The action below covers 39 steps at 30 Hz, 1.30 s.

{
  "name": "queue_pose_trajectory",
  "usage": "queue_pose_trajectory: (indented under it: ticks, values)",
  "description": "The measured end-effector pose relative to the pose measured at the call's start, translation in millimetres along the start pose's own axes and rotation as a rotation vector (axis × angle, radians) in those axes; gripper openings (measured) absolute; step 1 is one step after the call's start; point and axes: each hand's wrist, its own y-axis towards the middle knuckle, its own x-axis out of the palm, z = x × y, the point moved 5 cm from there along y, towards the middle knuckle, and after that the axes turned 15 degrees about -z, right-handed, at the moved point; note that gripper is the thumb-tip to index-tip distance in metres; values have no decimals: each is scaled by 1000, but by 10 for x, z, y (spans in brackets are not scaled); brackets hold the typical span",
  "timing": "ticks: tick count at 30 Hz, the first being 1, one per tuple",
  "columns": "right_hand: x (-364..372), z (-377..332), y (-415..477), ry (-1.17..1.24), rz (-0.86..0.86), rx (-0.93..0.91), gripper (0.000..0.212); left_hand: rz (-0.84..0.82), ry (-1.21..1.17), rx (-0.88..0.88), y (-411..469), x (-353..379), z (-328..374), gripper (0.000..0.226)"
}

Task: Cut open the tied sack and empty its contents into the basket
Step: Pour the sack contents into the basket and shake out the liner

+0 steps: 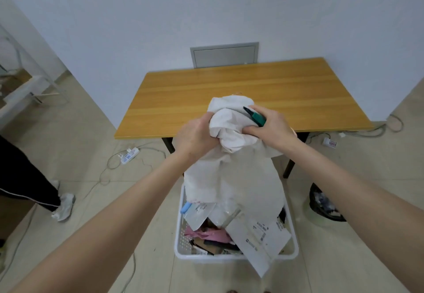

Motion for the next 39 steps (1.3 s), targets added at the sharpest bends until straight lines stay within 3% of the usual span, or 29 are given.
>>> queue_pose_trajectory:
  ticks: [8, 11, 19, 34, 39]
  values:
    - [-82, -40, -10, -35, 18, -11, 39, -63, -50, 22, -61, -65, 51, 47]
    - [-204, -163, -6, 12, 105, -41, 41, -11, -173, 49, -61, -186, 80, 54]
    - [-554, -570, -114, 35, 250, -210, 36, 57, -219, 108, -197, -674, 341, 42]
    - [-463, -287, -509, -31, 73, -90, 36, -22, -48, 24, -442, -319, 523, 48]
    - [-530, -316, -559, -39, 55, -105, 18, -22, -17, 15, -509, -414, 618, 48]
